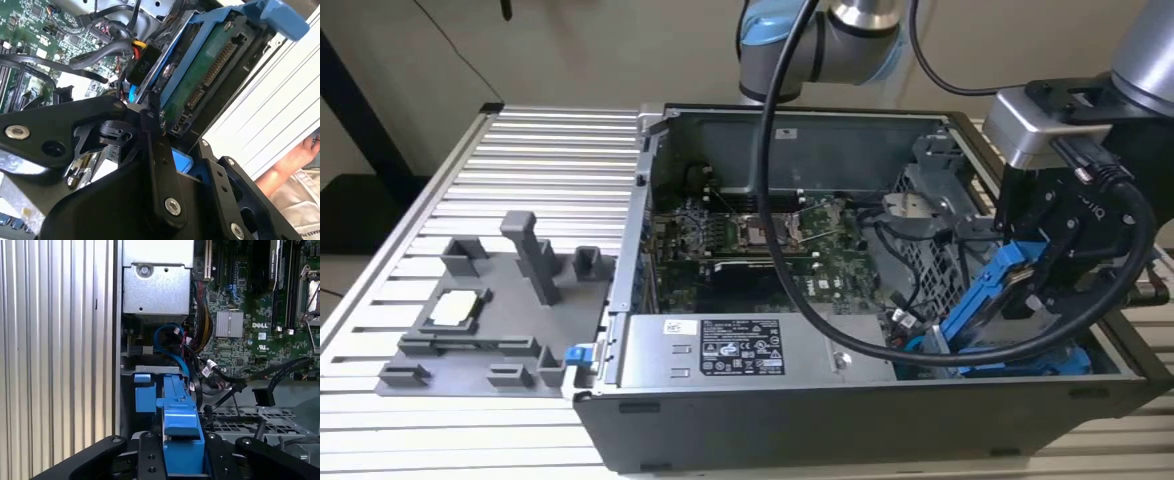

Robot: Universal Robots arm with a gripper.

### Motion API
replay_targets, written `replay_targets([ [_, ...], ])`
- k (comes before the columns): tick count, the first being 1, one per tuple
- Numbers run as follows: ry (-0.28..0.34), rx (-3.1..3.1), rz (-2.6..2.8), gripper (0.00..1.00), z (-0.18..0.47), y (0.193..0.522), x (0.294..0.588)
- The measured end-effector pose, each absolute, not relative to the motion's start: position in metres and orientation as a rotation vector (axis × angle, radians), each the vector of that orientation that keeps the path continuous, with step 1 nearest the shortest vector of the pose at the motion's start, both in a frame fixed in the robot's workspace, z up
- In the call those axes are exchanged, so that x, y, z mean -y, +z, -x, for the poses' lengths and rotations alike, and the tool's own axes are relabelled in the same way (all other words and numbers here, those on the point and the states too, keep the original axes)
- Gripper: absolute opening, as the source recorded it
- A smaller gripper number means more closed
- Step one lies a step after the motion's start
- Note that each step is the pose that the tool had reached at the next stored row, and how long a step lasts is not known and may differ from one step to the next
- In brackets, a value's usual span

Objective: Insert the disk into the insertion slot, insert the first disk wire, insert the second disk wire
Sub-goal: 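Insert the disk into the insertion slot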

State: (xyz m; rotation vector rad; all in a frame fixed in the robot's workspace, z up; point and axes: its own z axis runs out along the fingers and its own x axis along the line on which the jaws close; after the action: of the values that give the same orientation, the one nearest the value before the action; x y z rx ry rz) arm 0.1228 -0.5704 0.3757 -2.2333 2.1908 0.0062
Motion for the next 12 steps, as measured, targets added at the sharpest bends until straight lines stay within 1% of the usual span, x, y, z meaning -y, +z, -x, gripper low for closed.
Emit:
replay_targets([
  [11,0.002,-2.183,2.226,0.32,-0.1229,0.3747,0.5696],
  [12,0.001,-2.183,2.226,0.33,-0.1229,0.3748,0.5696],
])
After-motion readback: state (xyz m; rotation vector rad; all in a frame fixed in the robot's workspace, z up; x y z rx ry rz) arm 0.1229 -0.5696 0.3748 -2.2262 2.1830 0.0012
